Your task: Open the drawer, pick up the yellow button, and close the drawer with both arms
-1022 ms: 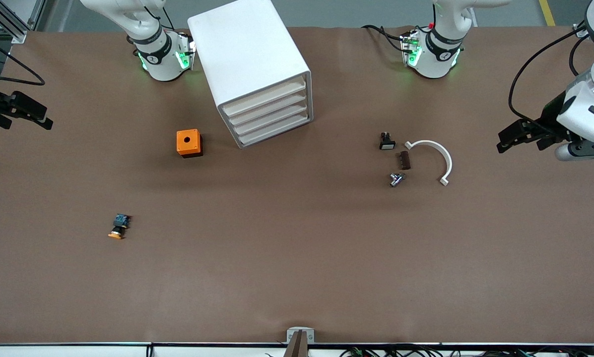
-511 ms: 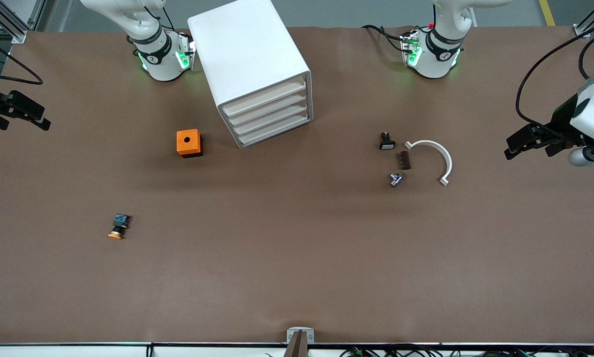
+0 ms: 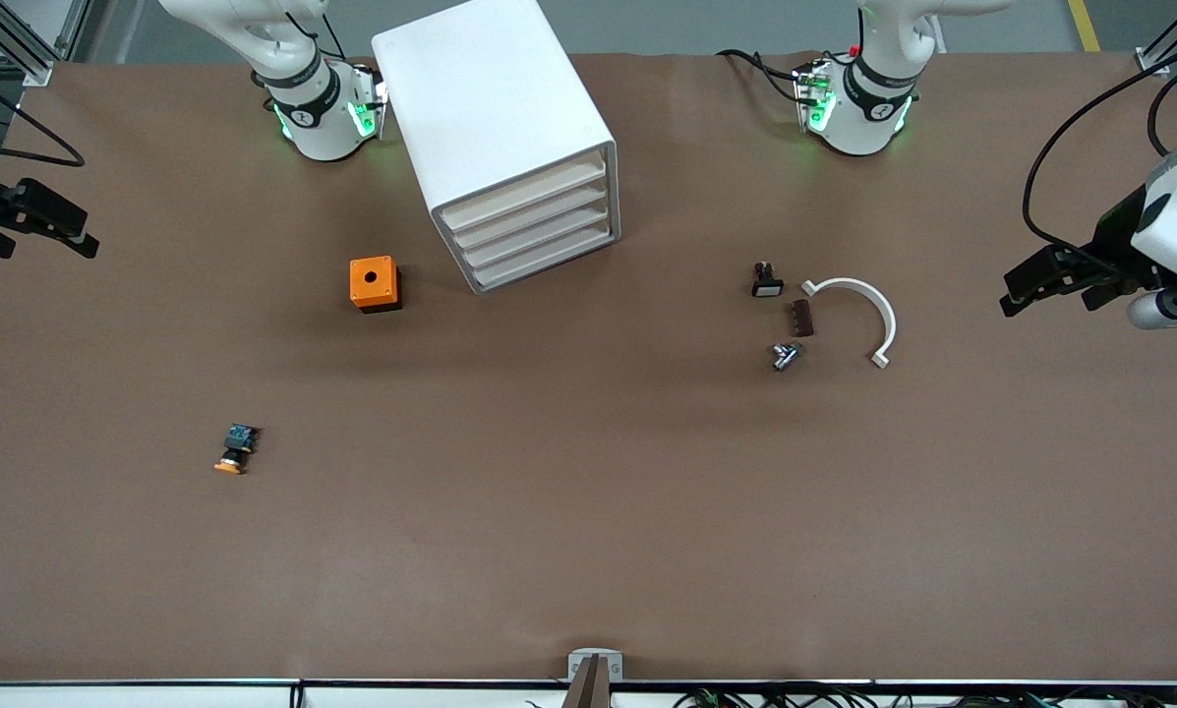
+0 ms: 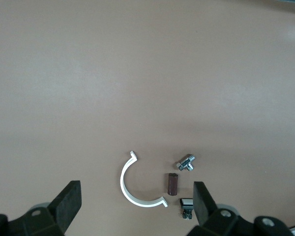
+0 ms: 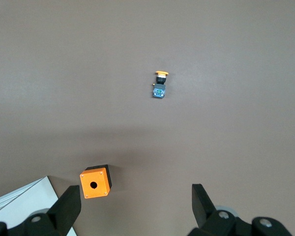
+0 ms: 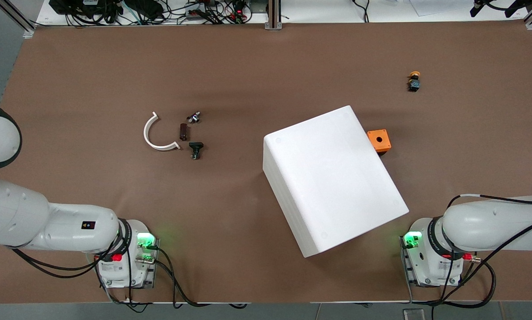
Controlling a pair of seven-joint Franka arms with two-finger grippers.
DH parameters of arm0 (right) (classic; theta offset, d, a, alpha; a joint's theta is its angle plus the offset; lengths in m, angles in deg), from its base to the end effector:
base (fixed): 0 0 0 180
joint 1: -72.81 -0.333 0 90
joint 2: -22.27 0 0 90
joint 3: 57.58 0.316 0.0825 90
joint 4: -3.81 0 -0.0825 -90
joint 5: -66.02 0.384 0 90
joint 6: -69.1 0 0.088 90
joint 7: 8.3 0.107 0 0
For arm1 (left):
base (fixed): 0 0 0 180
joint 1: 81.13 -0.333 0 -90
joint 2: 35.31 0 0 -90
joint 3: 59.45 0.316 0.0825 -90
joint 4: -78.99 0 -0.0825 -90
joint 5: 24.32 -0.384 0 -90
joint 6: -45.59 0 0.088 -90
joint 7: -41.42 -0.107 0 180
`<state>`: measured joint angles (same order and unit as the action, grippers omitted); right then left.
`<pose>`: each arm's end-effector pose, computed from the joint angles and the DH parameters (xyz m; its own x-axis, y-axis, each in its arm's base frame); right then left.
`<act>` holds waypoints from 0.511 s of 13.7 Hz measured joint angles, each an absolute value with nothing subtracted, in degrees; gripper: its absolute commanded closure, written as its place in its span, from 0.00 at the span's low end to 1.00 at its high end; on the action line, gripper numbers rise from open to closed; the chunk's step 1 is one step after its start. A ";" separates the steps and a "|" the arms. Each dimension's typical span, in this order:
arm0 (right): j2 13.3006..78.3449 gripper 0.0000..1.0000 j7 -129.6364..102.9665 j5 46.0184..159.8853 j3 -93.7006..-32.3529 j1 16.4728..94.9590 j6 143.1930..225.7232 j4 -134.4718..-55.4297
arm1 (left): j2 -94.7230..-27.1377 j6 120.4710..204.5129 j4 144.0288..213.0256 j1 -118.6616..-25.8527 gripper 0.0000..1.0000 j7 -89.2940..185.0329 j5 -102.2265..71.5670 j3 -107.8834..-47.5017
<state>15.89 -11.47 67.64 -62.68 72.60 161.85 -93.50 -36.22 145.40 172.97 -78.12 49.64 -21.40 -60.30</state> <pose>0.5218 -0.0444 0.6281 0.9990 -0.0311 0.0333 -0.0299 -0.9989 -0.0364 0.5724 -0.0432 0.5982 0.9934 0.0847 0.0774 0.0800 -0.9948 0.0627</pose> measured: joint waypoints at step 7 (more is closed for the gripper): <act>15.89 0.00 -11.91 66.68 -62.42 72.58 162.18 -93.50 | -36.21 141.22 169.89 -77.82 0.00 49.64 -21.40 -60.35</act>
